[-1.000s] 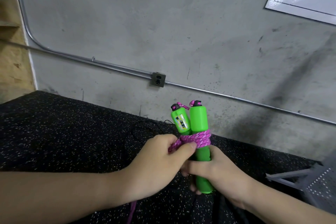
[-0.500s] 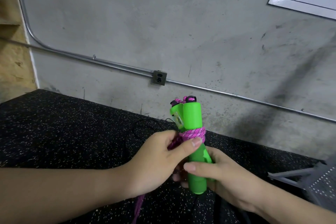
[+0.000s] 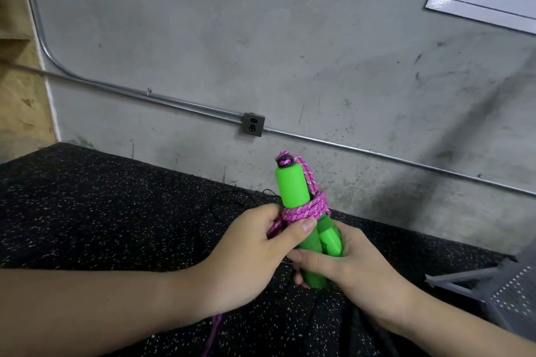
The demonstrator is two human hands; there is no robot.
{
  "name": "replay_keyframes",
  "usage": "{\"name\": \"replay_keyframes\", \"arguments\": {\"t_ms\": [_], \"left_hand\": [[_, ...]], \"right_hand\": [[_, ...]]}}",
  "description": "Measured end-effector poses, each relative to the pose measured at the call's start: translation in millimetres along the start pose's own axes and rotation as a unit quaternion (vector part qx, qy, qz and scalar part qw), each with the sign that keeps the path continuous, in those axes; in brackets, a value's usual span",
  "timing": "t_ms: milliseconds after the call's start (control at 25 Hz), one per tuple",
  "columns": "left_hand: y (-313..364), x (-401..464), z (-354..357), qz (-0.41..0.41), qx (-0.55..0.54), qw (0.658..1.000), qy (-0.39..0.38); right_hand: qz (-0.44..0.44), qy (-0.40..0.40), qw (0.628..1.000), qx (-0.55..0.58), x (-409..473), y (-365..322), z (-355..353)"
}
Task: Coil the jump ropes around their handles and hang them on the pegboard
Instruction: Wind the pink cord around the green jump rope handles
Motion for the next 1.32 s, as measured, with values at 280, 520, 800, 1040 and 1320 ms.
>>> {"name": "replay_keyframes", "arguments": {"t_ms": [280, 520, 800, 1040, 1320], "left_hand": [[11, -5, 9, -0.017, -0.046, 0.997, -0.055], [-6, 4, -20, -0.052, 0.051, 0.997, 0.032], [-4, 2, -8, -0.049, 0.060, 0.997, 0.016], [3, 2, -6, -0.043, 0.063, 0.997, 0.004], [8, 2, -13, -0.055, 0.011, 0.998, 0.014]], "right_hand": [[0.171, -0.243, 0.929, 0.218, -23, 5, 27], [0.064, -0.093, 0.993, 0.045, -4, 5, 6], [0.003, 0.032, 0.991, -0.131, 1, 4, -4], [-0.055, 0.071, 0.959, -0.268, 1, 0, 3], [-0.029, -0.053, 0.981, -0.184, -6, 0, 21]]}}
Point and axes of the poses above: each hand's wrist, its own x-axis towards the middle knuckle, its own z-axis out of the palm, y = z × x, the point moved 9 cm from there along x, towards the middle knuckle, and after that the axes turned 7 degrees about y, right-handed, at the moved point
